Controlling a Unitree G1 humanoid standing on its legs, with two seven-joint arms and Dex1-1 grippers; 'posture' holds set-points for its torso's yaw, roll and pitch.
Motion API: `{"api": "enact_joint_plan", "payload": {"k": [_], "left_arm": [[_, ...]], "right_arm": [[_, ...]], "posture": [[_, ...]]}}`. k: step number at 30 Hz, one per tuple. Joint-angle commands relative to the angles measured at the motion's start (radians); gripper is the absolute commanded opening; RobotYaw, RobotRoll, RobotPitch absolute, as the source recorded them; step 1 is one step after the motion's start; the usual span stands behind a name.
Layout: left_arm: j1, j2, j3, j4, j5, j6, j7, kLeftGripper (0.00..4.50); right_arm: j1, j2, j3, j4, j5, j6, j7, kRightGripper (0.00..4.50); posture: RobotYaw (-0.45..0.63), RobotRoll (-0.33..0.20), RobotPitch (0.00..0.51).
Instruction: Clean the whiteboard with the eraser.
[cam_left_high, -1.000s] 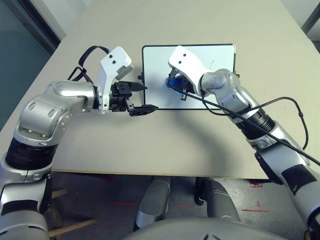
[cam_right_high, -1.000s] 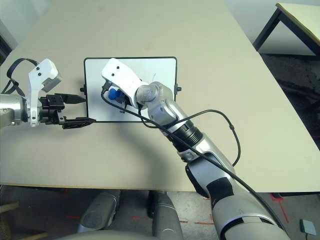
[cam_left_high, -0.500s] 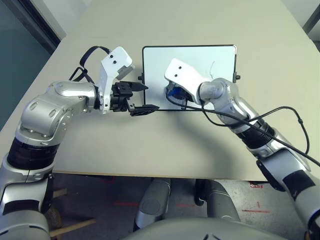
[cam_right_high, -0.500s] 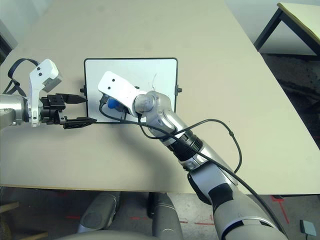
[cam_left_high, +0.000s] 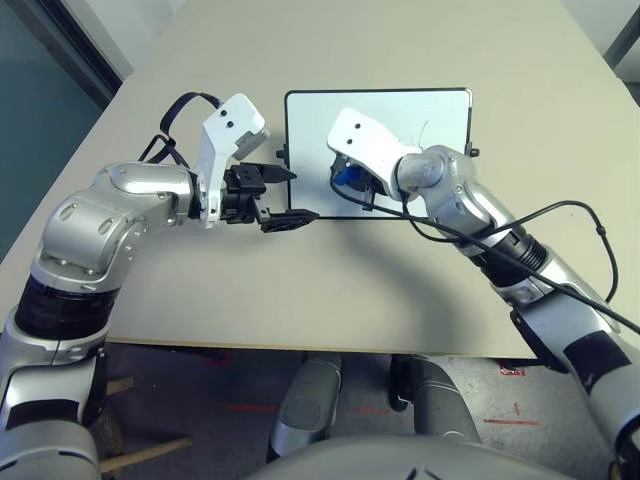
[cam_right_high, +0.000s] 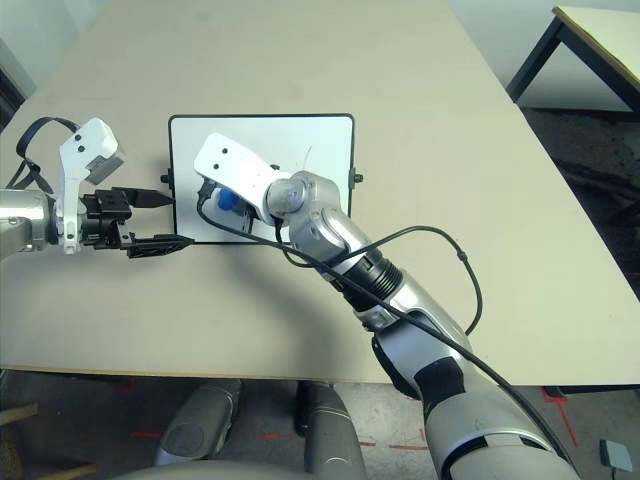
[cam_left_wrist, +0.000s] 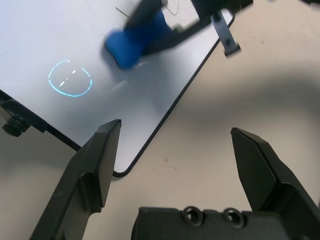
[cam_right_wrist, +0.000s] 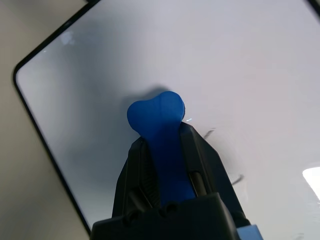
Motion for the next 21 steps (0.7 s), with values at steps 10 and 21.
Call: {"api": "enact_joint_plan", "payload": {"k": [10, 21], "left_arm": [[0.012, -0.002, -0.011, -0.001, -0.003, -0.001, -0.004, 4.5], [0.006, -0.005, -0.02, 0.016, 0.005, -0.015, -0.012, 4.5]], "right_arm": [[0.119, -0.02, 0.017, -0.038, -0.008, 0.1, 0.002, 0.81], [0.106, -0.042, -0.023, -0.013, -0.008, 0.097, -0.003, 0.81]], "posture": [[0.2, 0.0, 0.19], [0.19, 0.0, 0.189]]}}
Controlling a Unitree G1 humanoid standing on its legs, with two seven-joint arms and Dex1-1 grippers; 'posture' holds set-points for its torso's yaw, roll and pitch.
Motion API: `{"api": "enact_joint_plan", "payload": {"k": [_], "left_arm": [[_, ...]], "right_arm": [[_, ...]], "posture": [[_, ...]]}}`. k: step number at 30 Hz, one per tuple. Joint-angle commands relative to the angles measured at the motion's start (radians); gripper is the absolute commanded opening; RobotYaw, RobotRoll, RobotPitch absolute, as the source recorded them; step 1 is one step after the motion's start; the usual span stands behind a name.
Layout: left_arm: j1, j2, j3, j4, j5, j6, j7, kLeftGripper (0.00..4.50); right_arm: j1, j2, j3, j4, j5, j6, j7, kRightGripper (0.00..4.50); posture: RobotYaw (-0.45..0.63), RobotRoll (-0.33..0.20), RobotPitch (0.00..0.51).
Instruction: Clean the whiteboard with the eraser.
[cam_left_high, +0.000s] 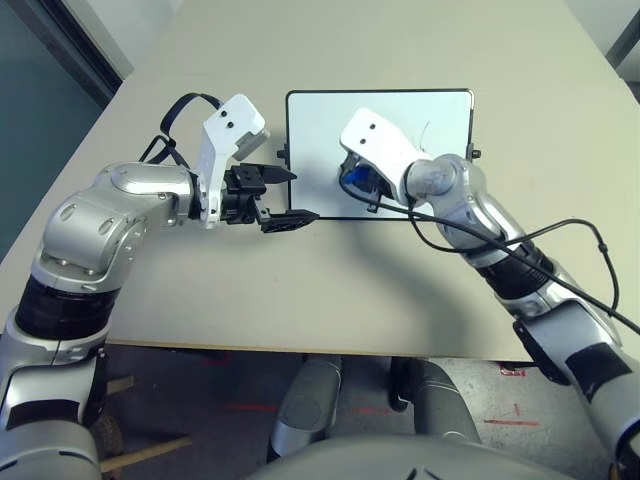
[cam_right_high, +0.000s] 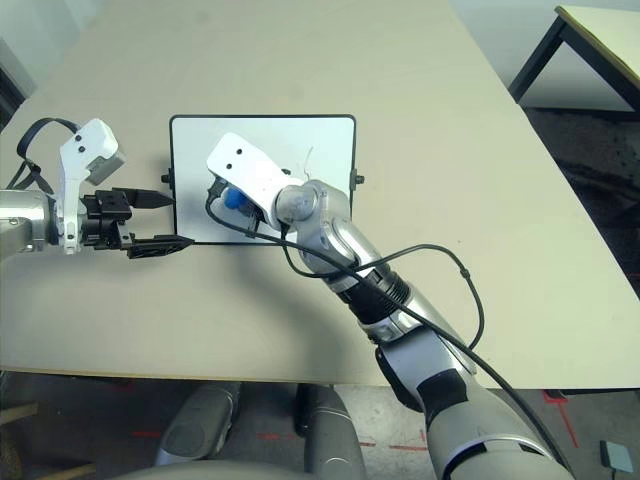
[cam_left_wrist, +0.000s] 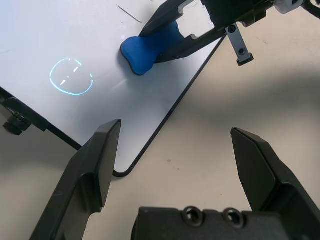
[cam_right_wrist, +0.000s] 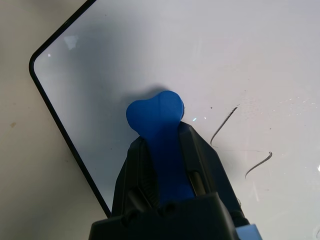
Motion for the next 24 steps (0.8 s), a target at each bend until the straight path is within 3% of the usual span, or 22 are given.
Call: {"api": "enact_joint_plan", "payload": {"k": [1, 15, 24], "left_arm": [[0.005, -0.003, -0.021, 0.007, 0.004, -0.011, -0.008, 4.5], [0.0, -0.004, -0.023, 0.01, 0.006, -0.015, -0.011, 4.5], [-0.008, -0.009, -0.029, 0.009, 0.006, -0.014, -0.007, 4.5]], "right_arm": [[-0.005, -0.033, -0.025, 0.121, -0.008, 0.028, -0.014, 0.81], [-0.083, -0.036, -0.102, 0.234, -0.003, -0.006, -0.075, 0.81], [0.008, -0.03, -0.061, 0.137, 0.0, 0.032, -0.035, 0.81]], "posture": [[0.19, 0.0, 0.187], [0.19, 0.0, 0.183], [0.19, 0.0, 0.176]]}}
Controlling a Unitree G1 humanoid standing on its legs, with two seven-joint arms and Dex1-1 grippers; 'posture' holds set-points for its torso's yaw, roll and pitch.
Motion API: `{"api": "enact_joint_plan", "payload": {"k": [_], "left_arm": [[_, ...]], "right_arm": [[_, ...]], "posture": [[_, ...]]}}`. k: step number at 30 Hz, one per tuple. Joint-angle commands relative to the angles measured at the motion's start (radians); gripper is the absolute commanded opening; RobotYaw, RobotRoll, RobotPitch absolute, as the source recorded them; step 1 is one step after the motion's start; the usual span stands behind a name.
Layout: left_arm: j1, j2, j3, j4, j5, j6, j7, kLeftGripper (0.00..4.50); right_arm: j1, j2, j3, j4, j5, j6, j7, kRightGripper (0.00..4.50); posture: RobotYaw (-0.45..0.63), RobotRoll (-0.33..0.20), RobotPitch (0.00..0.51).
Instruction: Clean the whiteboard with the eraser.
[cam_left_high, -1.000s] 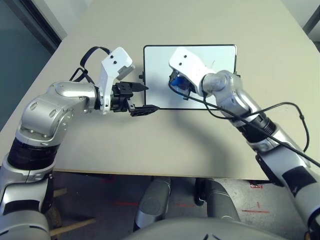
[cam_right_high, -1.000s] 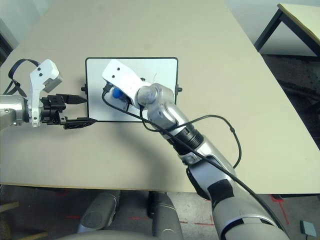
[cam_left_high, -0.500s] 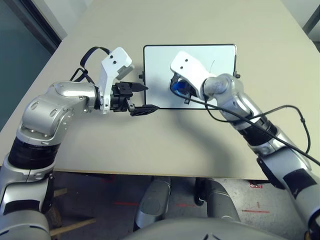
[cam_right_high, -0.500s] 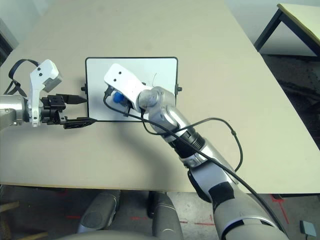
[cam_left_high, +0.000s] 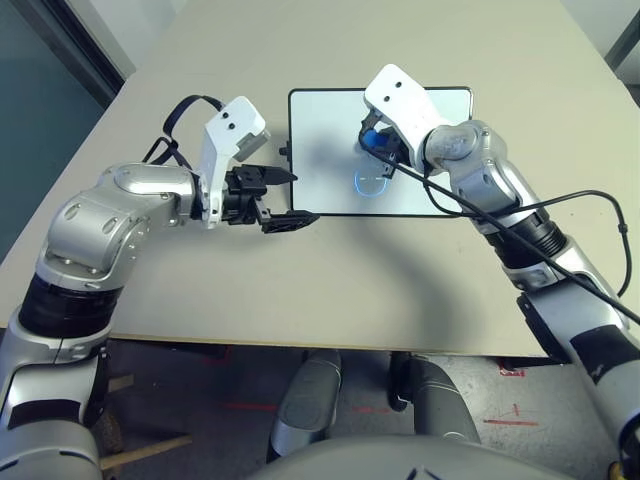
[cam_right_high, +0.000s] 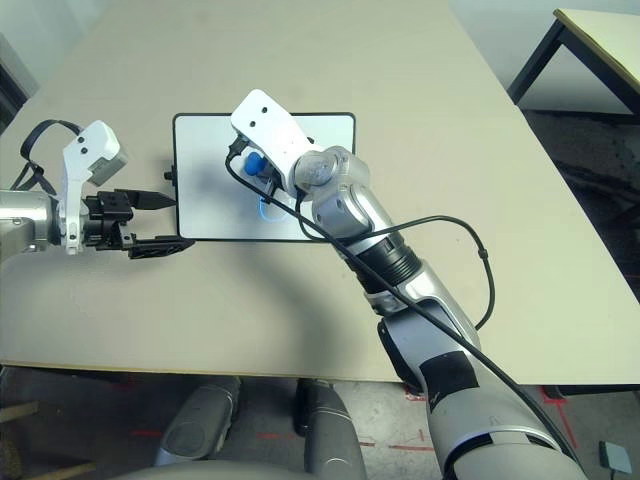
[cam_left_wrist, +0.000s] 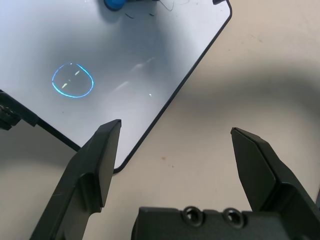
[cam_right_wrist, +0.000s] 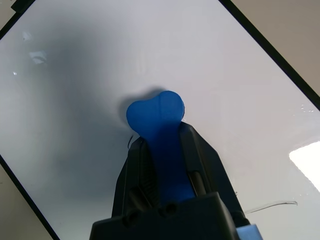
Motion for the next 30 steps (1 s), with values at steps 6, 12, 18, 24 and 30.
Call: {"api": "enact_joint_plan", "payload": {"k": [6, 12, 18, 24, 30], "left_arm": [[-0.003, -0.005, -0.014, -0.007, 0.001, 0.003, 0.002, 4.5], [-0.007, -0.007, -0.013, -0.012, -0.002, 0.011, 0.005, 4.5], [-0.007, -0.007, -0.01, -0.015, -0.004, 0.015, 0.009, 4.5], [-0.007, -0.009, -0.01, -0.017, -0.005, 0.018, 0.012, 4.5], [-0.009, -0.01, -0.011, -0.016, -0.006, 0.017, 0.012, 4.5]], "right_arm": [[0.151, -0.016, 0.076, -0.077, -0.007, 0.118, 0.053, 0.81], [0.135, -0.026, 0.062, -0.086, -0.005, 0.134, 0.062, 0.81], [0.047, -0.05, -0.009, -0.012, 0.008, 0.124, 0.042, 0.81], [0.013, -0.085, -0.054, 0.017, 0.018, 0.124, 0.023, 0.81], [0.041, -0.1, -0.053, -0.002, 0.022, 0.135, 0.018, 0.81]], "posture": [[0.19, 0.0, 0.176], [0.19, 0.0, 0.181], [0.19, 0.0, 0.181], [0.19, 0.0, 0.182], [0.18, 0.0, 0.183]]}}
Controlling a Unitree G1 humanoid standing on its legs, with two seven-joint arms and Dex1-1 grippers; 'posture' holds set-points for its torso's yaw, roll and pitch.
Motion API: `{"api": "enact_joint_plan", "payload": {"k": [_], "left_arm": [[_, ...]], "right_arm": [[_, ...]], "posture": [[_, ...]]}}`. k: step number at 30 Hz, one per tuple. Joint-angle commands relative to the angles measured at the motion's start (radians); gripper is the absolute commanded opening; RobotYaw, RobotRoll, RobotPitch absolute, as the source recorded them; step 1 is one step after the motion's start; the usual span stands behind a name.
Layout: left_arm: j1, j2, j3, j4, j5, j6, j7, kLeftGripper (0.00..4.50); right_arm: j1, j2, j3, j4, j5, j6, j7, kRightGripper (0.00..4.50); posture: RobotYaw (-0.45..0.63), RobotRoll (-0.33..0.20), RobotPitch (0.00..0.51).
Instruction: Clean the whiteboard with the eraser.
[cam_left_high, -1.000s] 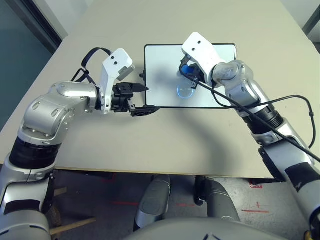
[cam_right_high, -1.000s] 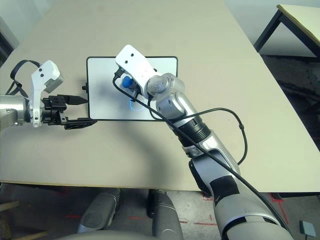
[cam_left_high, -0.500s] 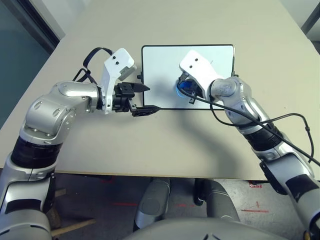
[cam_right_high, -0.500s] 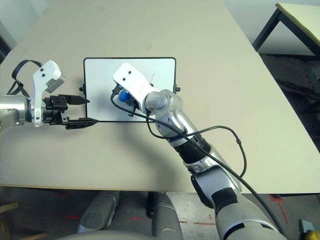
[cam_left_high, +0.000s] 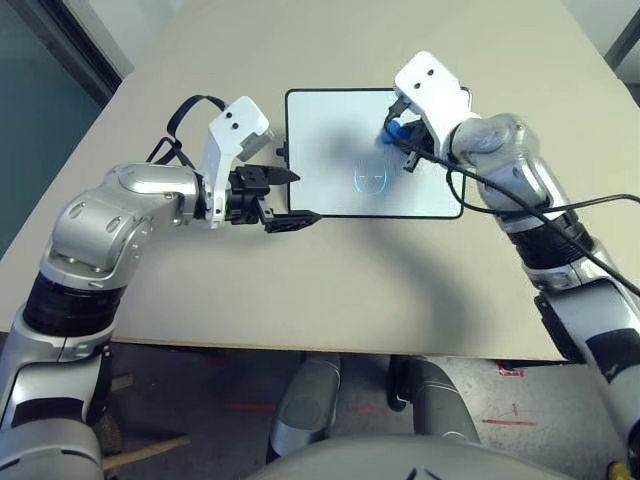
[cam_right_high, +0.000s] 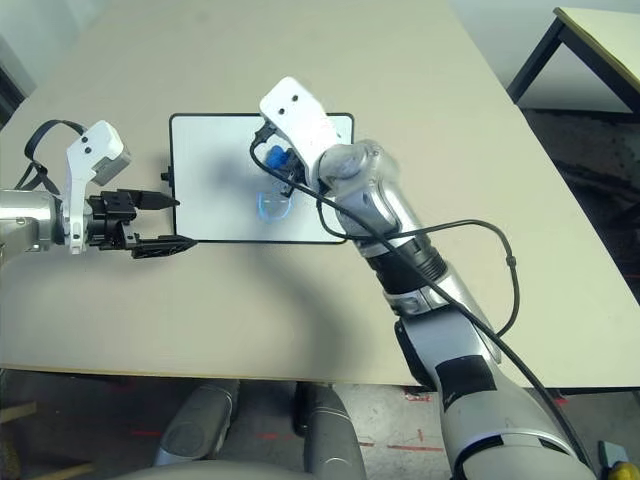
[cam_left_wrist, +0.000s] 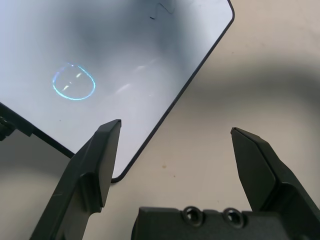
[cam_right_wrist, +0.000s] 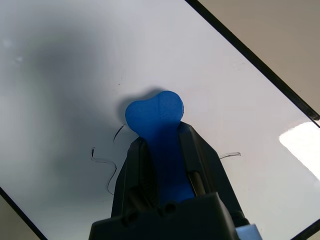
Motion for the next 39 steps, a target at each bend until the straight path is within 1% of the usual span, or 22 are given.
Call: {"api": "enact_joint_plan", "payload": {"k": [1, 11, 15, 19, 28, 34, 39], "left_arm": [[-0.003, 0.001, -0.009, -0.014, -0.003, 0.005, -0.004, 4.5], [-0.009, 0.001, -0.015, -0.004, 0.002, -0.002, -0.007, 4.5], [-0.012, 0.001, -0.017, 0.0, 0.004, -0.003, -0.008, 4.5], [-0.016, 0.0, -0.017, 0.002, 0.004, -0.004, -0.009, 4.5], [-0.016, -0.003, -0.02, 0.006, 0.008, -0.01, -0.009, 4.5], [-0.016, -0.004, -0.02, 0.009, 0.01, -0.015, -0.008, 4.5], [-0.016, -0.004, -0.021, 0.012, 0.01, -0.018, -0.008, 4.5]], "right_arm": [[0.063, -0.022, 0.009, 0.033, -0.006, 0.051, -0.011, 0.81], [0.204, -0.02, 0.086, -0.142, 0.008, 0.131, 0.028, 0.81], [0.237, -0.022, 0.111, -0.188, 0.012, 0.153, 0.041, 0.81], [0.217, -0.019, 0.103, -0.176, 0.015, 0.151, 0.036, 0.81], [0.087, -0.001, 0.03, -0.047, 0.032, 0.097, -0.022, 0.8], [0.069, 0.018, 0.011, -0.038, 0.044, 0.079, -0.052, 0.8], [0.085, 0.033, 0.017, -0.058, 0.053, 0.08, -0.057, 0.8]], "posture": [[0.18, 0.0, 0.183], [0.18, 0.0, 0.182], [0.18, 0.0, 0.181], [0.18, 0.0, 0.18], [0.18, 0.0, 0.176], [0.18, 0.0, 0.173], [0.18, 0.0, 0.173]]}}
